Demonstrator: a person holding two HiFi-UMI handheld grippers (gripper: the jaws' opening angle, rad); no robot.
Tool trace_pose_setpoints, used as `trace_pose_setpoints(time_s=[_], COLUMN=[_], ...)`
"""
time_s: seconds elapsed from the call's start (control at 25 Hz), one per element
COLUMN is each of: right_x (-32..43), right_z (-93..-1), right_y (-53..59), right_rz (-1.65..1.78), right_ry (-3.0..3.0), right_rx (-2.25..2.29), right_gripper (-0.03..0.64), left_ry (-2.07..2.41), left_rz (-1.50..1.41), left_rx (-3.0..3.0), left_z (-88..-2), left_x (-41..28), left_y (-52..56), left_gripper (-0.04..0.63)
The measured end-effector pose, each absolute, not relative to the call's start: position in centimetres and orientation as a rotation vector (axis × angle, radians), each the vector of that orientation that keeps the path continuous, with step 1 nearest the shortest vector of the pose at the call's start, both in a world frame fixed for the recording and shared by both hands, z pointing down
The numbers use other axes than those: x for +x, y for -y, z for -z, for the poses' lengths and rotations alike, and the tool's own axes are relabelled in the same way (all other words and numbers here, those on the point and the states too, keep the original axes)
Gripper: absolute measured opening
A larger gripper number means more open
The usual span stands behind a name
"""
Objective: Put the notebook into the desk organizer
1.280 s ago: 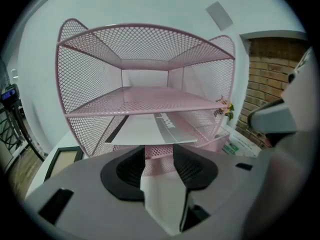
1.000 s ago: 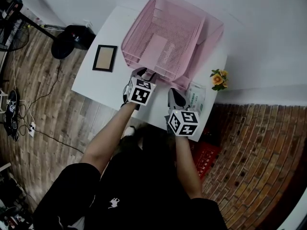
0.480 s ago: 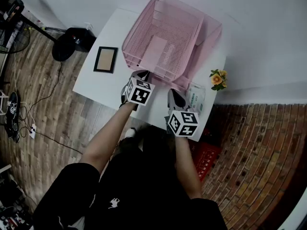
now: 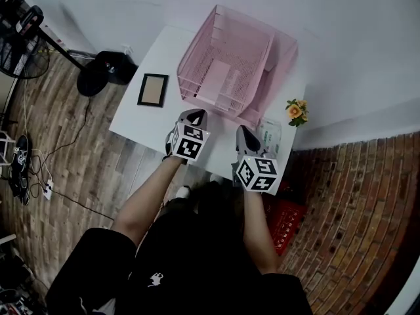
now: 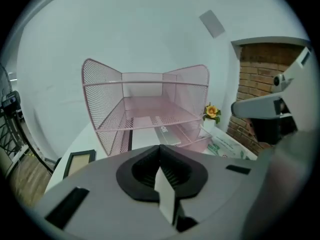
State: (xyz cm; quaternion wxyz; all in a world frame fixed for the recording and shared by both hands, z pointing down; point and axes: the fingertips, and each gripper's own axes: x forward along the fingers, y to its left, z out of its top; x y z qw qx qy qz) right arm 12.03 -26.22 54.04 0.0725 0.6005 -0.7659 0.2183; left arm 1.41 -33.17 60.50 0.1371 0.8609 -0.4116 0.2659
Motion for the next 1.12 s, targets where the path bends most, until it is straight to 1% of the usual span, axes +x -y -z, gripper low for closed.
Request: trace_pose_setpoints(time_s=[0.56,0.88,1.12], right_x=[9.4,7.9,8.3], right_z=[-46.3,-42.8,-41.1], right_y=[20.5,15.8,13.6], right_rz=[-0.390,-0.290,-0.251], right_ry=[2.373,2.403,2.436], right_rx=[1.873,1.883,1.880], right_gripper=[0.002,0.002,0.002], left_ry=[1.219,1.267,1.272], left_rz=[-0.563,-0.440,-0.368], left_rx=[2.666,2.731,2.725], left_z=[-51.3,-46.1,-44.0], left_x=[-3.1,-6.1,-6.8], left_y=[26.7,22.9,20.3], left_gripper=[0.003,0.003,0.003])
